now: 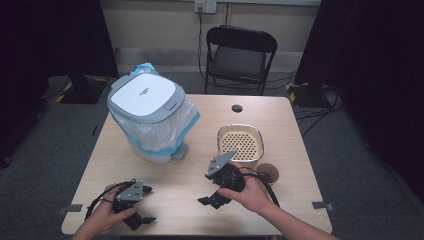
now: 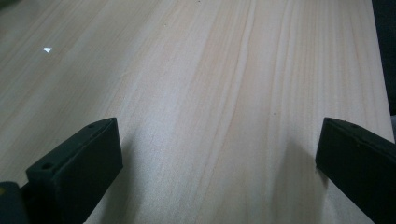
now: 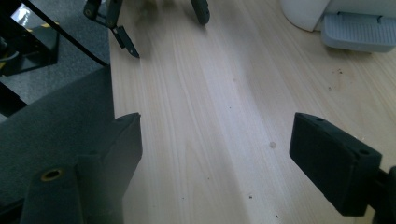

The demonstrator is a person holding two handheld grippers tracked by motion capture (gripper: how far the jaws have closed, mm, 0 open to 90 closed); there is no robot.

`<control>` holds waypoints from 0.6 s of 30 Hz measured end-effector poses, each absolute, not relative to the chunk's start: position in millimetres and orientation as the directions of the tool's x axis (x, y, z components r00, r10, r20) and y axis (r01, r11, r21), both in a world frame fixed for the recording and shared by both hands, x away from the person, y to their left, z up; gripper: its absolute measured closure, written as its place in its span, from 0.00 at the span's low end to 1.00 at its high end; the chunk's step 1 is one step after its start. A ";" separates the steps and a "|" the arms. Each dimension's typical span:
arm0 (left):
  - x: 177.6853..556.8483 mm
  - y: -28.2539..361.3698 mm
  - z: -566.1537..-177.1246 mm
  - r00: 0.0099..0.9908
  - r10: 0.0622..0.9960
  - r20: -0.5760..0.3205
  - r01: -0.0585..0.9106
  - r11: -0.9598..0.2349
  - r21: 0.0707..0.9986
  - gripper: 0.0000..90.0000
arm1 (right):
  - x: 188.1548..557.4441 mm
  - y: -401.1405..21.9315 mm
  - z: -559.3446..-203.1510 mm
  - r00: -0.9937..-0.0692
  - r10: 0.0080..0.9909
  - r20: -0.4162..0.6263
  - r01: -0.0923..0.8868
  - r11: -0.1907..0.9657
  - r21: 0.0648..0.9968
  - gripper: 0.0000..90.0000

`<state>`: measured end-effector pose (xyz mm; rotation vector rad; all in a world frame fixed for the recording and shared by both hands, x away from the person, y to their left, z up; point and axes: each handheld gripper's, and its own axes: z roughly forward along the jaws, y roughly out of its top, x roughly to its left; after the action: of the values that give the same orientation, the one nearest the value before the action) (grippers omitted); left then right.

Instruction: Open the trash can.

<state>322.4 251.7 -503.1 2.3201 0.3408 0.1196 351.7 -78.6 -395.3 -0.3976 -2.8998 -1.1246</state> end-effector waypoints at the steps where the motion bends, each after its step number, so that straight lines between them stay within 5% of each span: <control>1: 322.5 251.5 -503.2 0.960 0.280 -0.018 0.208 -0.664 0.718 0.00 | 352.2 -78.3 -392.3 -0.969 0.228 0.098 0.235 0.710 0.664 0.19; 18: 322.5 251.5 -503.2 0.960 0.280 -0.017 0.206 -0.663 0.719 0.00 | 375.8 -68.1 -345.8 -0.975 0.209 0.073 0.206 0.734 0.647 0.19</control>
<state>322.5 251.5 -503.2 2.3169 0.3398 0.1208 375.8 -68.1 -345.8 -0.3508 -2.9298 -1.0916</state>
